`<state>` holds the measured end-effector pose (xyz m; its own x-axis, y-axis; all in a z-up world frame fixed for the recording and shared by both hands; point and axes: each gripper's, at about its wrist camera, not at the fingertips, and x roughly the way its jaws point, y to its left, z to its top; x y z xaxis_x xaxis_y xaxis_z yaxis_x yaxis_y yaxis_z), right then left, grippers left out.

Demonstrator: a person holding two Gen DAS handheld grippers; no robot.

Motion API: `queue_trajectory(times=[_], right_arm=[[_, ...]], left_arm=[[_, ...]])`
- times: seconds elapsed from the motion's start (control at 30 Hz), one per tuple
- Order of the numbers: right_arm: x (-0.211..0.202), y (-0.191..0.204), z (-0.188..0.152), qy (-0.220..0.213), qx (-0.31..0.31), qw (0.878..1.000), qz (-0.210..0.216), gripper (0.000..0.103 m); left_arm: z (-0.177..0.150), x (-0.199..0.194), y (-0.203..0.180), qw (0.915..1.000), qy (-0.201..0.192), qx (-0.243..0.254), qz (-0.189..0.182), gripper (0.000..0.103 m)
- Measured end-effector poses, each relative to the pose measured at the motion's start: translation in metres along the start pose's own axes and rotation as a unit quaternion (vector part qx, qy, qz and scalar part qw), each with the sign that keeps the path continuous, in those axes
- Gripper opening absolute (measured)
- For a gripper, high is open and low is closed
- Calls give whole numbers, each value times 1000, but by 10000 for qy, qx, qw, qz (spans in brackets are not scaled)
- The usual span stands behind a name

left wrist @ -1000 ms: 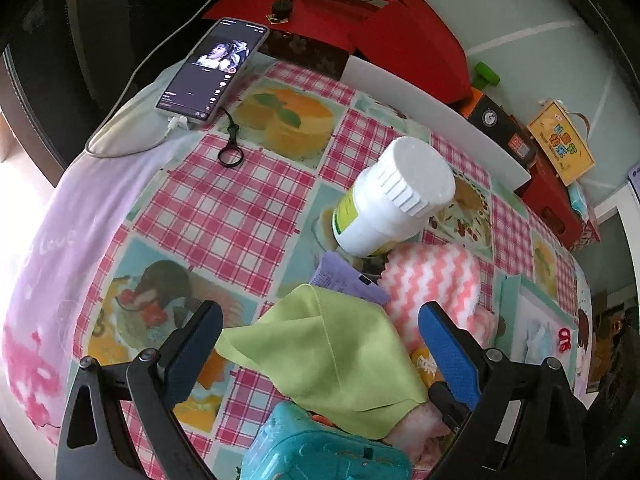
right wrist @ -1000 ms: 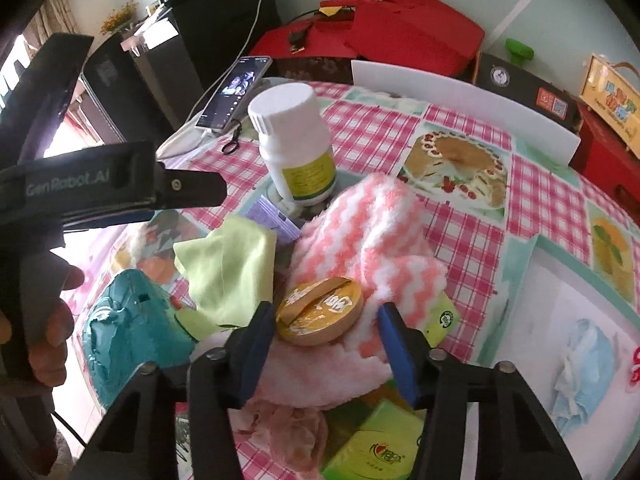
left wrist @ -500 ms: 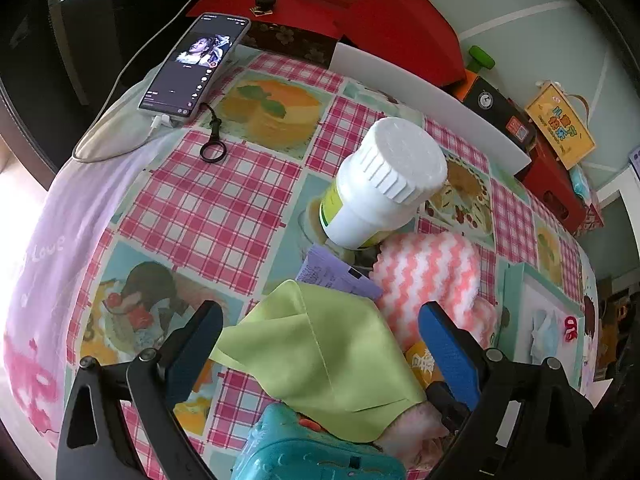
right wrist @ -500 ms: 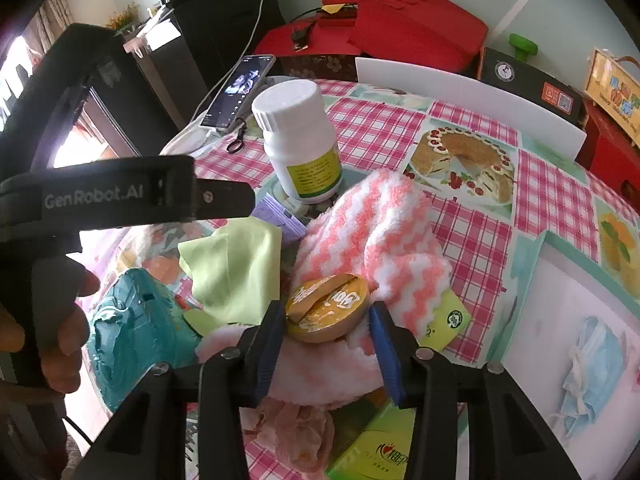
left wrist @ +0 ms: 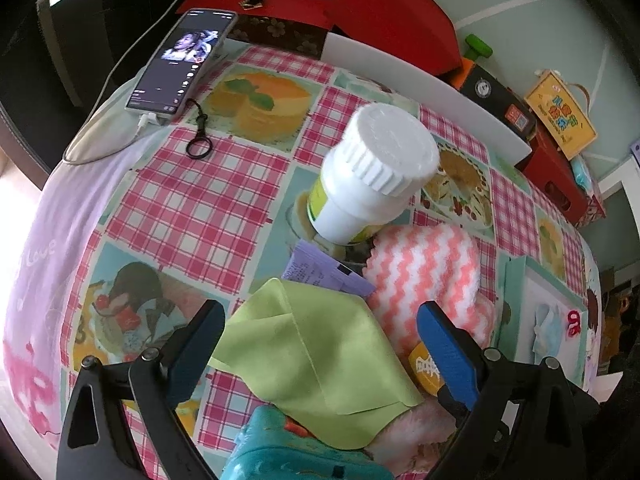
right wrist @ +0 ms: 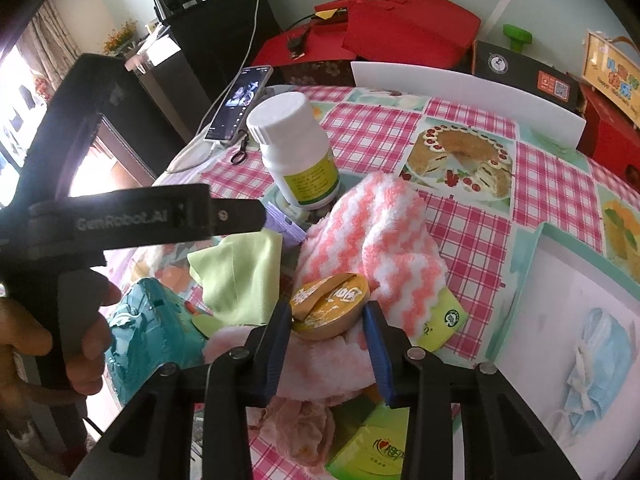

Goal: Organize soft objects
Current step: 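Grasp the green cloth with the left gripper while the right gripper holds the gold tin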

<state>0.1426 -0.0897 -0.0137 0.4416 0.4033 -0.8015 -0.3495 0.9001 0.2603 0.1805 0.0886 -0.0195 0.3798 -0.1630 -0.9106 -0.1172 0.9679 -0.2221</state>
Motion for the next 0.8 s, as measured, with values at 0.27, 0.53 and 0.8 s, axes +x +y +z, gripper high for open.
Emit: queue_trajectory(times=[0.27, 0.53, 0.8], right_arm=[[-11, -7, 0, -98, 55, 9999, 57, 27], [-11, -13, -1, -27, 93, 9999, 51, 27], [-14, -13, -1, -45, 90, 9999, 75, 27]], left_arm=[[-2, 13, -19, 9990, 165, 320, 269, 88], [-4, 25, -29, 9958, 343, 499, 691, 70], [-6, 30, -42, 9929, 454, 703, 840, 67]])
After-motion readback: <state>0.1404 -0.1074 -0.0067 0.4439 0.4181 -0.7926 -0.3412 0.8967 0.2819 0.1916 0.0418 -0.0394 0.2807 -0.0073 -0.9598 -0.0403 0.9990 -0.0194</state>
